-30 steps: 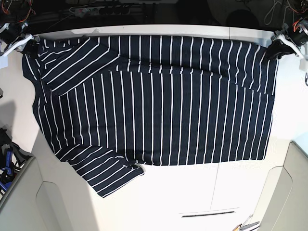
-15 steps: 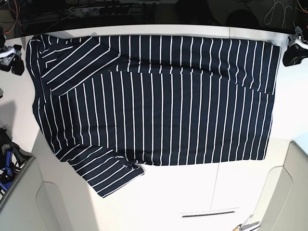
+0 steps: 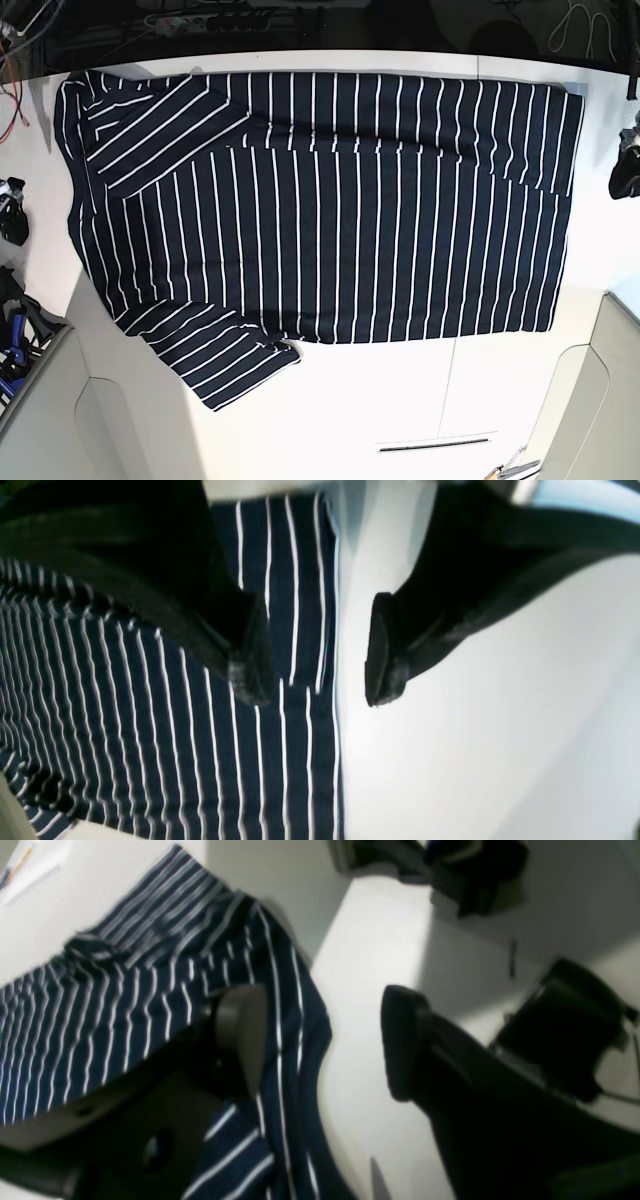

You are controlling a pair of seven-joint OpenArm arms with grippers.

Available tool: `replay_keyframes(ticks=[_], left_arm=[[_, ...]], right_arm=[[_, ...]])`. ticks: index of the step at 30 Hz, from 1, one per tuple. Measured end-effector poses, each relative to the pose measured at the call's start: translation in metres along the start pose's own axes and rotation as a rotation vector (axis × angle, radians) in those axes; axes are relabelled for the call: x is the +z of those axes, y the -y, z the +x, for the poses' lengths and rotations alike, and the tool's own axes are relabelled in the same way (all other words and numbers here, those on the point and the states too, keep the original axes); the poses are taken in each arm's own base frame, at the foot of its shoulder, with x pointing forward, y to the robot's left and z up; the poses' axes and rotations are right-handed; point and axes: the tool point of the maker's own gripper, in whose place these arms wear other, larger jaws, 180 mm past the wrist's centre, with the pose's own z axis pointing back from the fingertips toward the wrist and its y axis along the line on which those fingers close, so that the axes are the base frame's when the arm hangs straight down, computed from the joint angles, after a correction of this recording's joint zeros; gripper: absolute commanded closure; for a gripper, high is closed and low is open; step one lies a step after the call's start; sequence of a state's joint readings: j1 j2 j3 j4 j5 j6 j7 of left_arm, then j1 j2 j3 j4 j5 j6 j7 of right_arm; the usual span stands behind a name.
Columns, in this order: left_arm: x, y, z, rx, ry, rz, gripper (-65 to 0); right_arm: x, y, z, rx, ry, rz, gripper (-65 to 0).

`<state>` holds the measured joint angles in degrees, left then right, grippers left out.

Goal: Fold the T-shirt properly
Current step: 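Open both grippers and move them to the shirt's opposite edge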

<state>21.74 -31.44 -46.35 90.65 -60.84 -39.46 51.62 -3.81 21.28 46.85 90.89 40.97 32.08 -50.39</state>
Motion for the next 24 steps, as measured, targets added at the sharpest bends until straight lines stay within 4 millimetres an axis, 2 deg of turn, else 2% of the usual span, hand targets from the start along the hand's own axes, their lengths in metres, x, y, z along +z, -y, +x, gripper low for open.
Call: replay_keyframes(ticks=[5,10,12,16,20,24], left_arm=[[-0.013,0.002,0.017,-0.019,0.044,-0.002,-32.9],[-0.045,0.001,0.005,-0.031,-0.006,0.002,-32.9],[-0.061,0.003,0.007,-0.037,-0.008,-0.003,-32.9],[-0.090,0.002,0.018,-0.051,-0.007,-0.005,-32.9],[-0.118,0.000,0.018,-0.032,-0.039,0.002,-32.9],[-0.142,-0.011,0.023,0.003,-0.047,0.023,-32.9]], right_arm=[[-0.040,-0.003,0.008,-0.026,-0.005,0.032,-36.0],[-0.078,-0.010,0.004,-0.076,-0.043,0.063,-36.1],[-0.091,-0.014,0.009,-0.091,-0.036,0.075,-36.1],[-0.108,-0.020,0.022,-0.102,-0.012,0.087,-36.1],[-0.120,-0.026,0.027,-0.120,-0.010,0.103,-36.1],[-0.128,-0.022,0.029,-0.126,-0.002,0.085,-36.1]])
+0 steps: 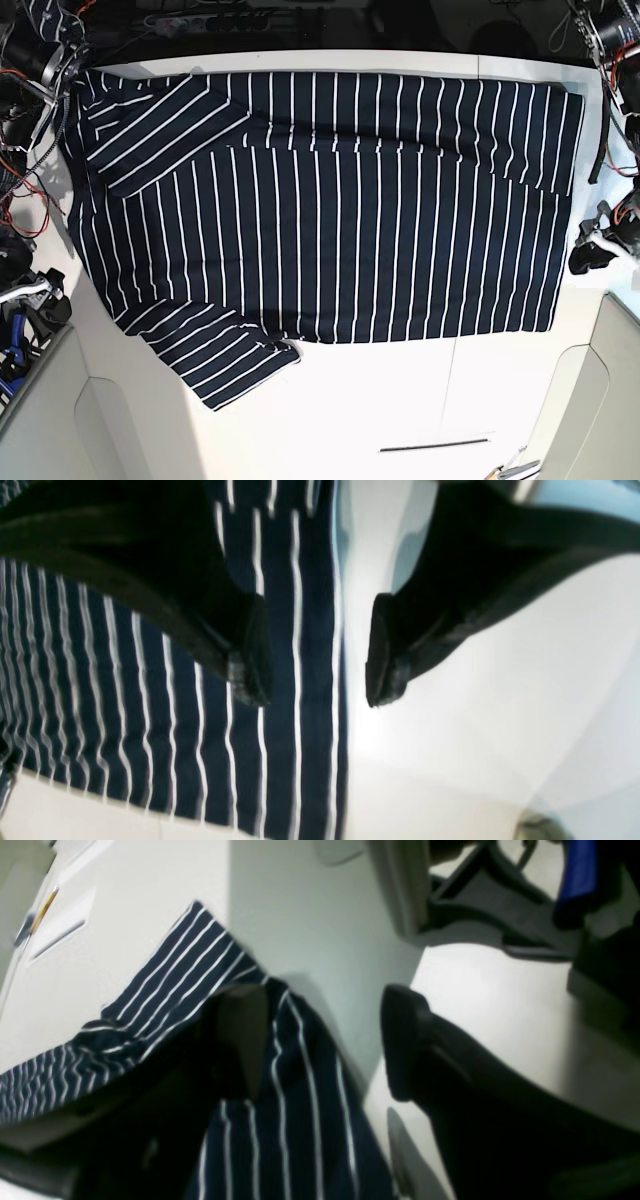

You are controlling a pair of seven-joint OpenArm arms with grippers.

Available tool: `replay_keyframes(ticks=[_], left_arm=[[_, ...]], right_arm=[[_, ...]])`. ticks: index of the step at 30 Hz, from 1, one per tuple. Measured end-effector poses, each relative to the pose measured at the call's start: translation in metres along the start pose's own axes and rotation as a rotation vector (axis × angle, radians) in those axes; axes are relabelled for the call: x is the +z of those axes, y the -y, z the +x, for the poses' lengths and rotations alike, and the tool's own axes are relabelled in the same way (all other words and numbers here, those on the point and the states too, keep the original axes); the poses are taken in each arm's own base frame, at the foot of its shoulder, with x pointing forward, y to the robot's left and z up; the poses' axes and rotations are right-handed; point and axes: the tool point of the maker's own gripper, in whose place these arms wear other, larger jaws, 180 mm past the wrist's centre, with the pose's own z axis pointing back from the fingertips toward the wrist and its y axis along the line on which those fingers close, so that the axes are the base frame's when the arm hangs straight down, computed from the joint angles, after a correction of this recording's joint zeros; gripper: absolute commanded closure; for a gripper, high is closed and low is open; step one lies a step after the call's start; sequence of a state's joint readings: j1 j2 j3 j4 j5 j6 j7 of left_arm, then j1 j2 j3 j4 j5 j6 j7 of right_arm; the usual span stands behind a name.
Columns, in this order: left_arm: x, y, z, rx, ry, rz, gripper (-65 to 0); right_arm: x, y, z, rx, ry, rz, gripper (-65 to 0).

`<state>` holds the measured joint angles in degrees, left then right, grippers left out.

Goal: Fold the T-shirt properly
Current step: 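Open both grippers and move them to the shirt's opposite edge, then grasp the shirt edge with both grippers and lift it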

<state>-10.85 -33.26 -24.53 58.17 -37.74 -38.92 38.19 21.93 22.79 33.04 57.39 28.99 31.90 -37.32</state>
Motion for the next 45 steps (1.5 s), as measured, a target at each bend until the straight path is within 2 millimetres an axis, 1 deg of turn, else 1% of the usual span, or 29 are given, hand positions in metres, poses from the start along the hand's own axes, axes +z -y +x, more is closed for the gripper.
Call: replay_keyframes(ticks=[3,6,10,13,18,24,29,33,36,40,45], left_arm=[[-0.014,-0.007,-0.002,0.058,-0.020,0.016,-32.9],[-0.025,-0.009,-0.007,0.105,-0.050,0.022,-33.0],[-0.037,-0.010,-0.006,0.105,-0.062,0.031,-33.0],[-0.043,-0.012,-0.013,0.139,-0.079,0.050,-33.0],[-0.045,-0.016,-0.020,0.179,-0.067,0.056,-33.0],[-0.045,-0.016,-0.020,0.180,-0.068,0.055,-33.0],[-0.046,-0.013,-0.019,0.197,-0.057,0.044,-33.0],[-0.051,-0.005,-0.022,0.209,-0.053,0.029,-33.0],[-0.055,0.001,-0.021,0.216,-0.042,0.016,-33.0],[-0.060,0.007,-0.018,0.222,-0.037,0.014,-32.9],[-0.065,0.014,-0.012,0.207,-0.042,0.006,-32.9]], right_arm=[[-0.003,0.006,-0.011,-0.021,-0.023,-0.012,-36.1],[-0.007,0.014,-0.024,-0.037,-0.041,-0.033,-36.1],[-0.009,0.020,-0.041,-0.070,-0.074,-0.040,-36.1],[-0.011,0.022,-0.051,-0.091,-0.098,-0.043,-36.1],[-0.013,0.026,-0.061,-0.119,-0.103,-0.049,-36.1],[-0.015,0.031,-0.069,-0.139,-0.097,-0.059,-36.1],[-0.019,0.033,-0.071,-0.174,-0.062,-0.060,-36.1],[-0.024,0.023,-0.074,-0.191,-0.053,-0.033,-36.1],[-0.032,0.008,-0.078,-0.193,-0.049,-0.002,-36.1],[-0.046,-0.019,-0.079,-0.174,-0.072,0.049,-36.1],[-0.058,-0.041,-0.078,-0.133,-0.104,0.081,-36.1]])
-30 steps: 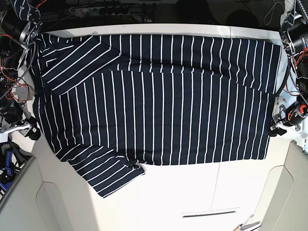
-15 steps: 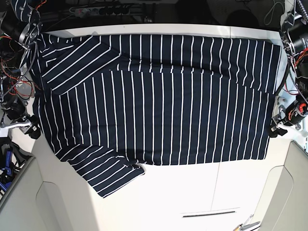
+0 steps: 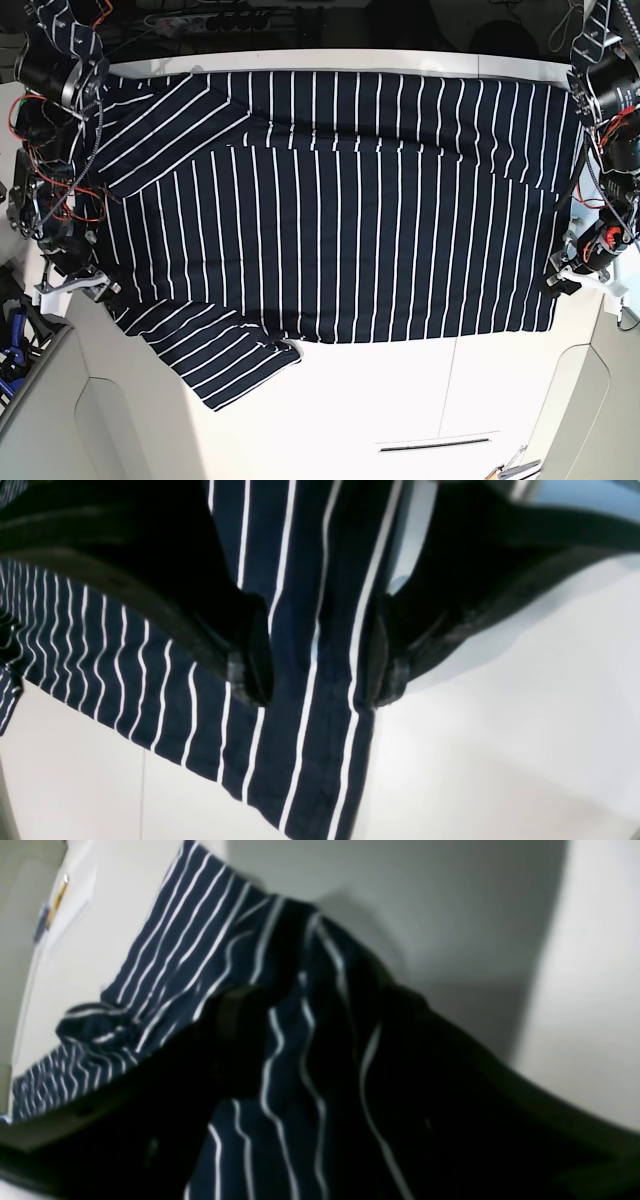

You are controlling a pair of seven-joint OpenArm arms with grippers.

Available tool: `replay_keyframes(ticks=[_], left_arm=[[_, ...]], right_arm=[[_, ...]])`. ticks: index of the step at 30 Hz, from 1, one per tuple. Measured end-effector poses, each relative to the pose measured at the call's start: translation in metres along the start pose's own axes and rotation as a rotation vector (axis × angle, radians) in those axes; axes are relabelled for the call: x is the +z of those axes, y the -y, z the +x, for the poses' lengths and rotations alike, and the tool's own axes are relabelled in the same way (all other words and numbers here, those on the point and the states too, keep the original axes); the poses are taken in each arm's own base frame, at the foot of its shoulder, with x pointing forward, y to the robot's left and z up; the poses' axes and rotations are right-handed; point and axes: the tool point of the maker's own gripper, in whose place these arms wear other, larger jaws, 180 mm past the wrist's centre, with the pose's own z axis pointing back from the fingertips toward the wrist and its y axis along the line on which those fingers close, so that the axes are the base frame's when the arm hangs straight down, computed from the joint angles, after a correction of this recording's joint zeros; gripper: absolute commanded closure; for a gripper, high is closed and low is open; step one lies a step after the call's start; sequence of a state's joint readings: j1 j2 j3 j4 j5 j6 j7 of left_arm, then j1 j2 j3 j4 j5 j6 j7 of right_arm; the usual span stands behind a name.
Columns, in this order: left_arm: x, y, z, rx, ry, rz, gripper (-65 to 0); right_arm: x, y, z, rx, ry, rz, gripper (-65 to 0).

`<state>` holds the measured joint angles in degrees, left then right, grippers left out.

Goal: Fold the T-shirt properly
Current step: 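Grasp the shirt edge with both grippers and lift it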

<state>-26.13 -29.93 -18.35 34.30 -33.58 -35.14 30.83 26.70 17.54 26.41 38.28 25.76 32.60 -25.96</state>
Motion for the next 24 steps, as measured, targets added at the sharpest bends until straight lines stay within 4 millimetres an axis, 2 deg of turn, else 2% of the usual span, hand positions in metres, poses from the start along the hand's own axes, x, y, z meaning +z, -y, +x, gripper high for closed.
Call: replay_keyframes(ticks=[7,10,12,16,17,24], left_arm=[[-0.007,0.011,-0.003,-0.005,-0.004,-0.017,-32.5],[-0.007,0.011,-0.004,-0.012,-0.006,-0.014,-24.3],[-0.007,0.010,-0.004,-0.015,-0.010,-0.010,-16.9],[-0.007,0.009,-0.006,-0.018,-0.019,-0.007,-1.7],[-0.007,0.009,-0.007,-0.017,-0.018,-0.007,0.0],[-0.007,0.015,-0.007,-0.043,-0.020,-0.040,0.0]], right_arm=[[-0.012,-0.022,-0.008,0.047,-0.039,0.039,-36.0],[-0.014,-0.025,-0.011,0.057,-0.050,0.044,-35.0],[-0.014,-0.025,-0.011,0.059,-0.052,0.043,-27.4],[-0.013,-0.022,-0.017,0.078,-0.077,0.031,-4.8],[-0.013,-0.021,-0.018,0.085,-0.084,0.028,0.0],[-0.013,-0.022,-0.020,0.085,-0.095,0.030,0.0]])
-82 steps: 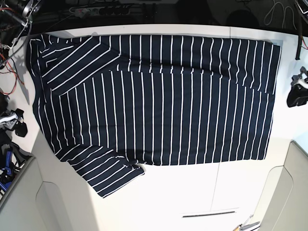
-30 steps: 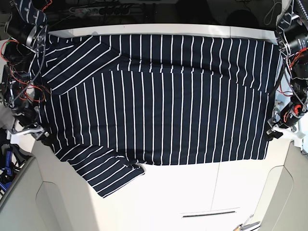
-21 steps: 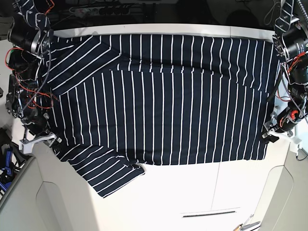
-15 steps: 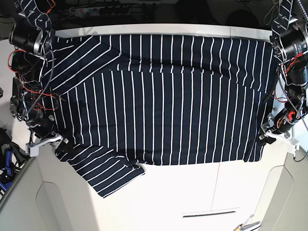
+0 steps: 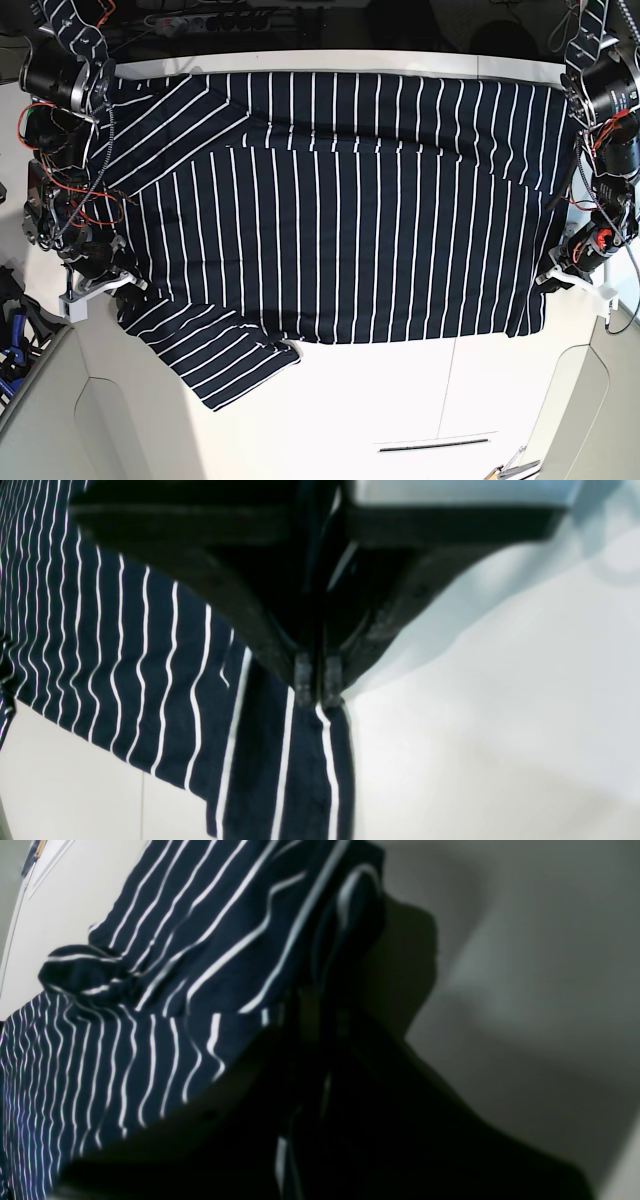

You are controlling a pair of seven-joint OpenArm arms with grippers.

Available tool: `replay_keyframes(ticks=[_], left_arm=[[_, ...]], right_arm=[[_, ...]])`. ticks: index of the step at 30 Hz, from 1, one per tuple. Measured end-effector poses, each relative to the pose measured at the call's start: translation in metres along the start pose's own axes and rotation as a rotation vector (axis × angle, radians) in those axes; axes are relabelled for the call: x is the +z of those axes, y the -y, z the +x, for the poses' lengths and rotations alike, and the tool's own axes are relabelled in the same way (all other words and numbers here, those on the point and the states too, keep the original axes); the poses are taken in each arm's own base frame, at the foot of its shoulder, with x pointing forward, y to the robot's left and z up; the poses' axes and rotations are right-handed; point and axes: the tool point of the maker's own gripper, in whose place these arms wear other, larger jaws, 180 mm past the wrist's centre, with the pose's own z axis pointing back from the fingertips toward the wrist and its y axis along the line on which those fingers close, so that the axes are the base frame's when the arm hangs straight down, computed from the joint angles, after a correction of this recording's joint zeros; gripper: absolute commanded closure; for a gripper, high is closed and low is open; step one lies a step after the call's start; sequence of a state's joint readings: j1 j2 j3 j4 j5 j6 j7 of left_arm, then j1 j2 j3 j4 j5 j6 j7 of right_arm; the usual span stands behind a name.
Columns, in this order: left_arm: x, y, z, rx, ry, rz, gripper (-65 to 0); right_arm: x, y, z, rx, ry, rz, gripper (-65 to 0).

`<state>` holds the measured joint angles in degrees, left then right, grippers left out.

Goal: Fold the T-shirt properly
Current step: 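Grasp the shirt edge with both grippers and lift it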

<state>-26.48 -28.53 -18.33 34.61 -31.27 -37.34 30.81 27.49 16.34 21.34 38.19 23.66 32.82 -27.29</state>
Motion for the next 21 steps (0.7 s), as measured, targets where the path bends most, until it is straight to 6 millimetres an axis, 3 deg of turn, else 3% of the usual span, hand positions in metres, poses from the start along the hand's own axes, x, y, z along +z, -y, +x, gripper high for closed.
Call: replay_keyframes(ticks=[5,9,14,21], left_arm=[[0.005,0.008,0.014,-0.050,0.010,-0.025,0.0],[0.013,0.012,0.027,-0.076,0.008,-0.037,0.0],[0.018,0.016,0.029,-0.089,-0.012,-0.052,0.0],[0.033,-0.002,0.035,-0.076,-0.020,-0.034,0.0]], right_arm=[[0.003,-0.003,0.000,0.038,-0.045,-0.002,0.0],[0.011,-0.011,0.016,0.092,-0.052,0.005,0.0],[0.023,-0.020,0.037,0.143,-0.042,0.016,0.0],[0.041,-0.020,0.046,0.154,-0.040,0.041,0.0]])
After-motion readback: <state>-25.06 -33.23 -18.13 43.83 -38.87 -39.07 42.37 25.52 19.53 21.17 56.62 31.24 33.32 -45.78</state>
